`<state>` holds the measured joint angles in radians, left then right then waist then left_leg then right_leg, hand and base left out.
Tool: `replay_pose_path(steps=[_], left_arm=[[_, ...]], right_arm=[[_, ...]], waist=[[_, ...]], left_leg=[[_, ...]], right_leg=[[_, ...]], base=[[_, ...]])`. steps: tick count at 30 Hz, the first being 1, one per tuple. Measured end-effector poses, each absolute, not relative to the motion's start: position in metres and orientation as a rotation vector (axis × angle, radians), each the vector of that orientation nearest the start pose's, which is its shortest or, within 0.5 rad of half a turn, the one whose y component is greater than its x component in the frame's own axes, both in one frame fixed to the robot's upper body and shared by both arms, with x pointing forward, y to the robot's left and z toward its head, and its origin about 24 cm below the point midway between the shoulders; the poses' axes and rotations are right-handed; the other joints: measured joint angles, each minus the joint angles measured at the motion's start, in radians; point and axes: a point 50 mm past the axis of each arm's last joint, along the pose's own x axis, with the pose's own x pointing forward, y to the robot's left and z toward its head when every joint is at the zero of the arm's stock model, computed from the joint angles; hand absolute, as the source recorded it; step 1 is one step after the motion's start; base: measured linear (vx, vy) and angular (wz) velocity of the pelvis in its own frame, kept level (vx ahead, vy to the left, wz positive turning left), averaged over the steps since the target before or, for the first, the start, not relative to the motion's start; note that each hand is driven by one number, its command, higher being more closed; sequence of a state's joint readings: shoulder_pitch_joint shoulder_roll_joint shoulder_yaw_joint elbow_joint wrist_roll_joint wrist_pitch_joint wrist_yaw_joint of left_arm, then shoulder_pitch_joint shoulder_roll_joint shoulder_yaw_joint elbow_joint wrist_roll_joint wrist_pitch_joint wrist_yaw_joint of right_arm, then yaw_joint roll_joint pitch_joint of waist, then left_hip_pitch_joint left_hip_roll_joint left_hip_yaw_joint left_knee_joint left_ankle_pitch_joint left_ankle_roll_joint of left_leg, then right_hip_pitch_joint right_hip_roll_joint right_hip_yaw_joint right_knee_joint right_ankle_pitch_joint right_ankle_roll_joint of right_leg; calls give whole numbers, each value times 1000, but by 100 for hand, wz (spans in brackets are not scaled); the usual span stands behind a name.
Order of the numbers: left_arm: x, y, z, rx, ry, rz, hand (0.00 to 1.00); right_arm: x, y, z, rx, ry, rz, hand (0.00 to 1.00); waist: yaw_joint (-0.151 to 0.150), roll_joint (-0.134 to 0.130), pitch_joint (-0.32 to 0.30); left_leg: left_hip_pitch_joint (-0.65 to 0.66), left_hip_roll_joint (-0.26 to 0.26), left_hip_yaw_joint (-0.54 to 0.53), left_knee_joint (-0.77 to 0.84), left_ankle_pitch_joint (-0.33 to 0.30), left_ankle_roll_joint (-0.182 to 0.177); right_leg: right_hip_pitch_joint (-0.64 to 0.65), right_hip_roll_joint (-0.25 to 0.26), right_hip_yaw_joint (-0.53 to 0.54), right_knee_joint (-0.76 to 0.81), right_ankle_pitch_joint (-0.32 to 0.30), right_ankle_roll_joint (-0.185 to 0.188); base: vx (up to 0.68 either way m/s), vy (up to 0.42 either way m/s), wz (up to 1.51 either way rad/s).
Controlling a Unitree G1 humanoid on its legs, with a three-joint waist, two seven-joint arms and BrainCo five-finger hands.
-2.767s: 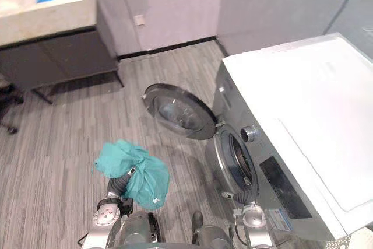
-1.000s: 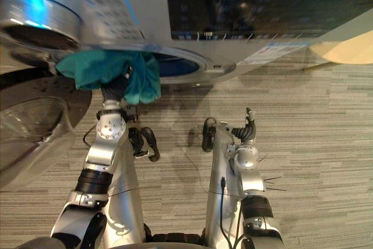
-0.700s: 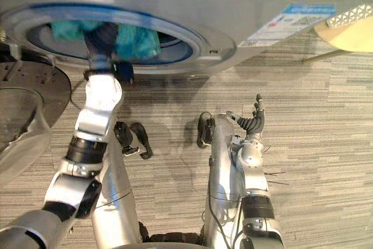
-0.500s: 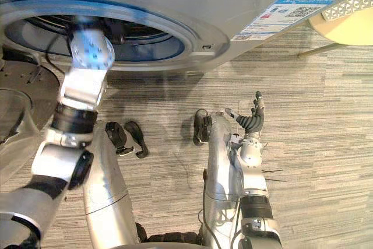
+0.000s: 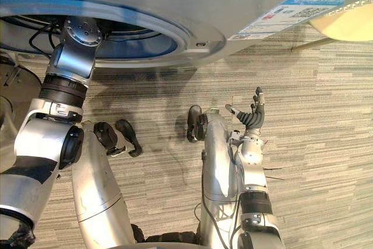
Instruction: Pick up the laundry basket with both hands and put the clothes into the washing machine.
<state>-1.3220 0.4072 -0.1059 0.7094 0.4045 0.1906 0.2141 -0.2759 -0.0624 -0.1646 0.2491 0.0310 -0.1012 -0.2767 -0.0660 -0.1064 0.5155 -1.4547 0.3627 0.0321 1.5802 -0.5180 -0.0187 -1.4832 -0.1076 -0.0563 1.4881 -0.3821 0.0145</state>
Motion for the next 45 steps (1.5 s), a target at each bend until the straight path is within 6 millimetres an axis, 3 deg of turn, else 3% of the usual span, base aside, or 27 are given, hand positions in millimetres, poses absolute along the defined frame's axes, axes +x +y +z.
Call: replay_pose_path(steps=[6,10,13,15,16,18,19,21,24,26,27,29,32,36,41,45], left_arm=[[378,165,361,618,-661,388,0],[365,179,342,526,-710,431,0],[366,198,286,470,-583,446,0],[364,206,222,420,-408,431,0],[363,207,207,413,-365,427,0],[350,209,150,334,-206,418,0],[344,210,132,311,-156,417,0],[315,205,66,221,46,396,0],[279,200,11,164,227,382,0],[242,202,-39,156,427,360,0],[233,202,-49,155,472,356,0],[199,203,-85,147,641,336,0],[167,205,-116,134,813,327,0],[141,209,-137,152,962,303,0],[138,217,-140,200,994,272,0],[140,223,-138,264,983,242,0]], right_arm=[[297,-190,54,25,-44,-344,0],[293,-191,47,23,-13,-351,0],[291,-192,43,20,12,-357,0],[285,-194,35,13,46,-369,0],[284,-194,34,12,52,-370,0],[283,-192,30,19,81,-369,0],[282,-191,28,23,91,-368,0],[271,-191,10,27,164,-376,0],[252,-193,-20,17,297,-380,0],[231,-194,-51,7,444,-381,0],[225,-195,-58,5,477,-384,0],[201,-197,-83,4,600,-388,0],[173,-202,-110,11,756,-418,0],[142,-220,-136,1,937,-462,0],[127,-238,-142,-8,1007,-518,0],[135,-236,-141,3,998,-493,0]], waist=[[5,-1,-1],[26,-7,-10],[30,-18,-36],[41,-18,-104],[47,-18,-104],[57,-18,-104],[59,-18,-104],[77,-11,-120],[88,-3,-153],[87,11,-202],[87,16,-216],[89,46,-267],[88,83,-326],[81,121,-366],[76,124,-371],[78,115,-381]], left_leg=[[67,-17,-16,-46,15,-23],[134,-17,-18,-113,30,-45],[194,-18,-27,-192,56,-59],[217,-17,-21,-249,69,-67],[238,-17,-19,-262,72,-67],[324,-18,-10,-324,81,-76],[355,-18,-3,-347,84,-78],[485,-24,21,-443,98,-87],[642,-37,51,-568,124,-91],[823,-54,94,-733,166,-90],[863,-60,105,-775,178,-89],[1022,-78,147,-925,219,-84],[1166,-105,192,-1084,267,-84],[1309,-151,239,-1309,359,-81],[1416,-179,285,-1435,402,-79],[1451,-192,381,-1446,402,-79]], right_leg=[[80,-15,-30,-23,-18,-17],[151,-13,-51,-78,-19,-21],[227,-6,-83,-154,-14,-32],[249,0,-93,-206,-10,-38],[270,0,-96,-217,-10,-39],[355,3,-108,-274,-9,-39],[384,4,-109,-295,-9,-40],[507,10,-114,-382,-4,-38],[659,11,-123,-498,16,-33],[829,17,-125,-655,54,-16],[865,19,-124,-694,64,-10],[1012,20,-122,-842,110,5],[1137,25,-112,-995,164,23],[1266,38,-94,-1230,273,38],[1365,49,-56,-1386,355,54],[1365,65,48,-1457,420,60]], base=[[33,-42,14],[44,-66,8],[41,-74,8],[63,-79,2],[80,-68,6],[86,-64,10],[99,-64,11],[114,-60,12],[168,-35,16],[208,23,9],[197,55,5],[197,64,-4],[152,59,-10],[132,65,-16],[76,56,-25],[0,48,-69]])
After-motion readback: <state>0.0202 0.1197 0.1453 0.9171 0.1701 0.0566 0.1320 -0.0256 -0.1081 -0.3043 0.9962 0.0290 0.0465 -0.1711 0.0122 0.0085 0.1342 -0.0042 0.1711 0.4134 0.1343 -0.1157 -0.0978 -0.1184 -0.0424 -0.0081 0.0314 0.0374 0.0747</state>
